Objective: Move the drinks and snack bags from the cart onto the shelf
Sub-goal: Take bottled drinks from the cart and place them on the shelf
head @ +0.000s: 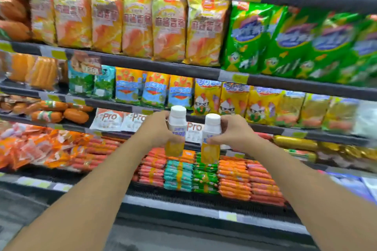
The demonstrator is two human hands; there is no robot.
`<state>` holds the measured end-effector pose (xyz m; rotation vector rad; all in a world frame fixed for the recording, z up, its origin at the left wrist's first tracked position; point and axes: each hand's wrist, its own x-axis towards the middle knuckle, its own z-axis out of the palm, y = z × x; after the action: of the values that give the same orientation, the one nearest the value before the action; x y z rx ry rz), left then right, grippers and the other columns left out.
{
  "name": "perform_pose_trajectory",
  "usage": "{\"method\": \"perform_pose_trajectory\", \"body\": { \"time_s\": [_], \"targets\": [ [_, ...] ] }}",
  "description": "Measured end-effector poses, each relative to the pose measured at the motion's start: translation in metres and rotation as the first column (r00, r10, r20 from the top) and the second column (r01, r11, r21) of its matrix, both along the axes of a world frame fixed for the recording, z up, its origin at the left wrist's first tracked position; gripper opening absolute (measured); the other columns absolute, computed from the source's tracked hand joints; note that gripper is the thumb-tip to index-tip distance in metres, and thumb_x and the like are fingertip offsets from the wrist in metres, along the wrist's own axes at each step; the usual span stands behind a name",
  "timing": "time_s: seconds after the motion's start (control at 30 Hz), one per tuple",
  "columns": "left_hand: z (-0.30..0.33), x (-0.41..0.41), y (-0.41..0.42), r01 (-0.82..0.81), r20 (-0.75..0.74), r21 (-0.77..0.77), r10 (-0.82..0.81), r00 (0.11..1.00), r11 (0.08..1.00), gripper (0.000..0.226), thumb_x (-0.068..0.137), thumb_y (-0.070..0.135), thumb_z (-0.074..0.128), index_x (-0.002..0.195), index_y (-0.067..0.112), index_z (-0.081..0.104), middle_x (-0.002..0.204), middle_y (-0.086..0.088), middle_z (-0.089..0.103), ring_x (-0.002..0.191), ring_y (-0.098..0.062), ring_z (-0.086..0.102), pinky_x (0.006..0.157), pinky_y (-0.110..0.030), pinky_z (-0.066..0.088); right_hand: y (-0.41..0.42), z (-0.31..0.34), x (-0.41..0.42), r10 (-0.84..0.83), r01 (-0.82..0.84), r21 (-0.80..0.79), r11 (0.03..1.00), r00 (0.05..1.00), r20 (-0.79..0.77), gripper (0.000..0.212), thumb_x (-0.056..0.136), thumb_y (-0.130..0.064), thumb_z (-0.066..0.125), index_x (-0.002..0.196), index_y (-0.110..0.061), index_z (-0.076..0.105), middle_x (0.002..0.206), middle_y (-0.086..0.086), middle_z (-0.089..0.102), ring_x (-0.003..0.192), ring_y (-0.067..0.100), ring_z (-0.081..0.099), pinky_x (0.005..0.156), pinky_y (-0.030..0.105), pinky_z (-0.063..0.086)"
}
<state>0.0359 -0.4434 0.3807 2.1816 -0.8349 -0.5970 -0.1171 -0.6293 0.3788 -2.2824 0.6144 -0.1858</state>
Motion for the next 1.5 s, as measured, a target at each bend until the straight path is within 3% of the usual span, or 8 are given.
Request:
{"method": "perform_pose_trajectory", "body": {
  "time_s": [0.1, 0.37, 0.5, 0.7, 0.87, 1.07, 1.23, 1.5],
  "targets": [
    [0.008, -0.050, -0.079, 0.120, 0.044, 0.017, -0.121, 0.992, 0.993, 0.065, 0.061, 0.035, 0.093, 0.117, 0.018, 0.065, 0.107, 0.001, 0.071, 0.094, -0.020, 0.066, 0.082, -0.035, 0.053, -0.061, 0.005, -0.070, -0.114, 0.114, 0.012, 0.993, 0.993, 0.017, 0.046, 0.057, -0.034, 0.089, 0.096, -0.012, 0.076, 0.092, 0.005, 0.077, 0.090, 0.016, 0.073, 0.083, 0.047, 0.057],
    [0.025, -0.197, -0.264, 0.364, 0.090, 0.002, -0.363, 0.928, 0.931, 0.060, 0.054, 0.034, 0.095, 0.105, 0.018, 0.067, 0.095, 0.001, 0.073, 0.087, -0.017, 0.068, 0.075, -0.032, 0.054, -0.196, 0.035, -0.261, -0.381, 0.382, -0.035, 0.923, 0.924, 0.043, 0.030, 0.061, -0.021, 0.090, 0.084, -0.018, 0.072, 0.085, 0.002, 0.075, 0.079, 0.010, 0.066, 0.079, 0.040, 0.057],
    [0.031, -0.267, -0.331, 0.463, 0.110, 0.009, -0.461, 0.880, 0.886, 0.055, 0.051, 0.037, 0.095, 0.097, 0.021, 0.069, 0.092, 0.003, 0.074, 0.085, -0.015, 0.069, 0.076, -0.032, 0.055, -0.238, 0.049, -0.344, -0.470, 0.473, -0.045, 0.880, 0.881, 0.055, 0.031, 0.063, -0.019, 0.090, 0.062, -0.024, 0.060, 0.060, -0.012, 0.061, 0.054, -0.010, 0.050, 0.056, 0.020, 0.044],
    [0.040, -0.343, -0.408, 0.555, 0.057, -0.084, -0.552, 0.832, 0.828, 0.056, 0.047, 0.033, 0.096, 0.097, 0.025, 0.070, 0.084, 0.007, 0.074, 0.078, -0.014, 0.071, 0.069, -0.035, 0.060, -0.287, 0.058, -0.422, -0.608, 0.610, -0.037, 0.792, 0.792, 0.060, 0.037, 0.057, -0.027, 0.092, 0.086, -0.012, 0.074, 0.084, 0.006, 0.076, 0.073, 0.010, 0.063, 0.072, 0.038, 0.055],
    [0.061, -0.365, -0.463, 0.603, 0.092, -0.098, -0.596, 0.797, 0.792, 0.051, 0.056, 0.025, 0.094, 0.101, 0.023, 0.070, 0.087, 0.005, 0.075, 0.077, -0.014, 0.069, 0.067, -0.034, 0.058, -0.332, 0.075, -0.438, -0.616, 0.621, -0.064, 0.781, 0.783, 0.085, 0.029, 0.059, -0.023, 0.090, 0.078, -0.022, 0.069, 0.071, -0.008, 0.068, 0.064, 0.004, 0.060, 0.061, 0.022, 0.050],
    [0.108, -0.340, -0.536, 0.529, 0.164, -0.174, -0.505, 0.847, 0.831, 0.057, 0.051, 0.035, 0.095, 0.099, 0.024, 0.067, 0.088, 0.001, 0.074, 0.082, -0.023, 0.070, 0.077, -0.047, 0.060, -0.397, 0.122, -0.410, -0.609, 0.627, -0.091, 0.774, 0.775, 0.169, 0.044, 0.061, -0.023, 0.092, 0.096, -0.018, 0.065, 0.092, -0.001, 0.071, 0.084, 0.014, 0.067, 0.071, 0.027, 0.054],
    [0.134, -0.320, -0.587, 0.469, 0.181, -0.228, -0.436, 0.881, 0.853, 0.058, 0.051, 0.029, 0.097, 0.100, 0.022, 0.067, 0.088, 0.003, 0.074, 0.083, -0.018, 0.071, 0.082, -0.045, 0.060, -0.450, 0.157, -0.374, -0.559, 0.591, -0.146, 0.793, 0.802, 0.212, 0.059, 0.061, -0.022, 0.091, 0.109, -0.013, 0.057, 0.104, 0.004, 0.068, 0.096, 0.021, 0.066, 0.084, 0.040, 0.056],
    [0.132, -0.312, -0.637, 0.354, 0.216, -0.255, -0.304, 0.928, 0.900, 0.055, 0.056, 0.030, 0.095, 0.100, 0.020, 0.064, 0.093, 0.001, 0.072, 0.087, -0.022, 0.069, 0.082, -0.046, 0.059, -0.514, 0.167, -0.332, -0.521, 0.558, -0.140, 0.818, 0.822, 0.231, 0.053, 0.074, -0.015, 0.084, 0.116, -0.010, 0.051, 0.107, 0.004, 0.063, 0.098, 0.018, 0.060, 0.080, 0.028, 0.046]
  ]
}}
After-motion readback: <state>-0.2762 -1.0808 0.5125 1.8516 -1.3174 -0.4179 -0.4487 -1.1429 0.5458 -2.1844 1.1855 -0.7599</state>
